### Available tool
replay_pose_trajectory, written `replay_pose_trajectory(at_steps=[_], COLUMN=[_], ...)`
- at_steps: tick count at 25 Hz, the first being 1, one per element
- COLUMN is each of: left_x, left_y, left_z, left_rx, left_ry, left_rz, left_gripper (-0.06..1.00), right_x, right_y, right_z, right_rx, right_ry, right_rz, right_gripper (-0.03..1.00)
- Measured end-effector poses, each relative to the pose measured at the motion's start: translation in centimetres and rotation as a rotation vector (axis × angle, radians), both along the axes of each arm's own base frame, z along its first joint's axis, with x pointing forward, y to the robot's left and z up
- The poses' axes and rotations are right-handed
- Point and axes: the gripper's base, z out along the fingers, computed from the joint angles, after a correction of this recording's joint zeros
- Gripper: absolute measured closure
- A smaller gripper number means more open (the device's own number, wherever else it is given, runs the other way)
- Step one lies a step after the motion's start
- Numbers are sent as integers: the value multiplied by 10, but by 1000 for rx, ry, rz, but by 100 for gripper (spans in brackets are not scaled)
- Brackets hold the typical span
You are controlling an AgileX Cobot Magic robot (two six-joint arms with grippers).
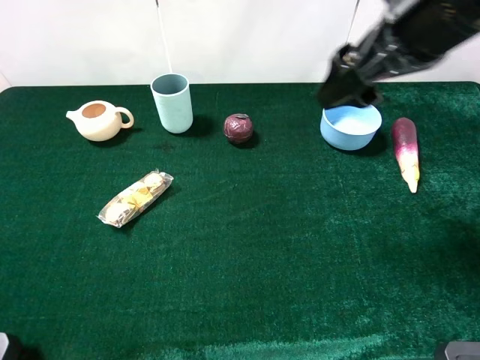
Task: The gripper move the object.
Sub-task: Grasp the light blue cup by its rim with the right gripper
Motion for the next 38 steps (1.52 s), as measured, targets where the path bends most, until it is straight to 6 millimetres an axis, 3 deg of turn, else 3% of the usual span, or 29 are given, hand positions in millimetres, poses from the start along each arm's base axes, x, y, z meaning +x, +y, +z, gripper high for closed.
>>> replay_pose_trajectory(at_steps=[6,25,30,38], left_x=[0,0,0,0], left_y=[0,0,0,0], left_z=[0,0,0,0], left_rx=[0,1,2,2], left_ry=[0,0,0,0], left_rz=[0,0,1,1], left_gripper=[10,10,10,10], right_x=[24,130,143,139], right_y=[39,125,153,198], right_z=[-3,-29,-41,-49], right_rx=[-29,-162,-207,-237], right_ry=[-6,-53,-80,-142], right_rz=[95,303,422,591], right_gripper=[27,27,27,27])
